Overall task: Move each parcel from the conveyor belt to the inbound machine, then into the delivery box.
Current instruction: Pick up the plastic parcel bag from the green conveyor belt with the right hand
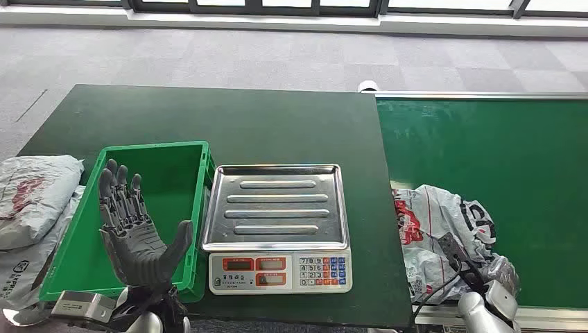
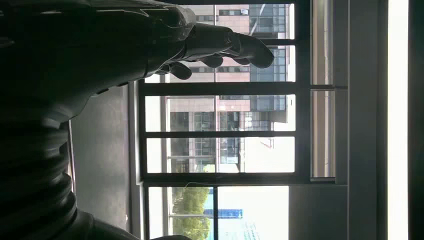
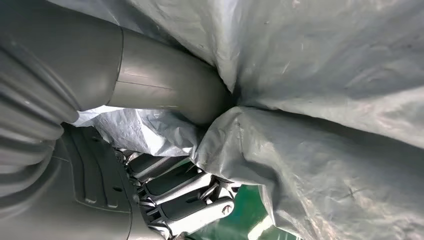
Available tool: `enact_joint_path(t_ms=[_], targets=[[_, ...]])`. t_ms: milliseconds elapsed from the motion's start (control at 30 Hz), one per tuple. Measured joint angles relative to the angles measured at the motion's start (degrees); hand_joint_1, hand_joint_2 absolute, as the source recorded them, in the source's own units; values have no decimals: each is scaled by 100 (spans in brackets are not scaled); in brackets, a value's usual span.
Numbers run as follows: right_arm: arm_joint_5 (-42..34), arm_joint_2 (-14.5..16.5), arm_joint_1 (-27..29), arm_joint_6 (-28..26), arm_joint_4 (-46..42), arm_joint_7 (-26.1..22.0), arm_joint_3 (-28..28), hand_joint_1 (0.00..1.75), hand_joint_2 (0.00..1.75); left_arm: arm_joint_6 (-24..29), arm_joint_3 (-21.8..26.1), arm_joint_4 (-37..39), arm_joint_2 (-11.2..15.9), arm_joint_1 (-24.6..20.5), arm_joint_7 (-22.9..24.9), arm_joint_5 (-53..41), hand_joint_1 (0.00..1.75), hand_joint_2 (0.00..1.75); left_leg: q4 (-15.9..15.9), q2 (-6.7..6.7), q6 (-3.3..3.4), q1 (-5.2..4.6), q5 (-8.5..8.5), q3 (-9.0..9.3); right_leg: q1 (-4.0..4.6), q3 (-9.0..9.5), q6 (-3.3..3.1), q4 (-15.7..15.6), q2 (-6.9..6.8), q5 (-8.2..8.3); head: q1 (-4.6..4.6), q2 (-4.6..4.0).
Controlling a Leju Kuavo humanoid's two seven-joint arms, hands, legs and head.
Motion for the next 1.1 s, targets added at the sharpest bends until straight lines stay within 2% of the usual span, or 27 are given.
enact_joint_path(t_ms=[167,300,567,1033,1100], targets=[[-50,37,10,-511,-22,-52,0,175,175,120,0,-14,32,14,-2,28,0,175,0,-3,2,-3,2,-9,-3,-4,1,0,-3,1,0,0],[-215,174,163,-851,-480,-244,0,175,175,184,0,-48,54,42,-2,32,0,175,0,-1,3,-5,4,-19,-5,-17,0,1,0,6,0,0],[-250,303,276,-856,-975,-280,0,175,175,197,0,-68,71,54,-2,34,0,175,0,1,3,-5,5,-28,-4,-29,-3,1,2,7,0,0],[-252,360,325,-862,-1126,-281,0,175,175,197,0,-68,84,56,-2,34,0,175,-1,1,3,-5,5,-32,-4,-33,-3,1,2,7,0,0],[-316,372,367,-989,-1193,-327,0,175,175,197,0,-68,84,57,-2,34,0,175,-1,0,3,-5,5,-33,-4,-33,-3,1,0,7,0,0]])
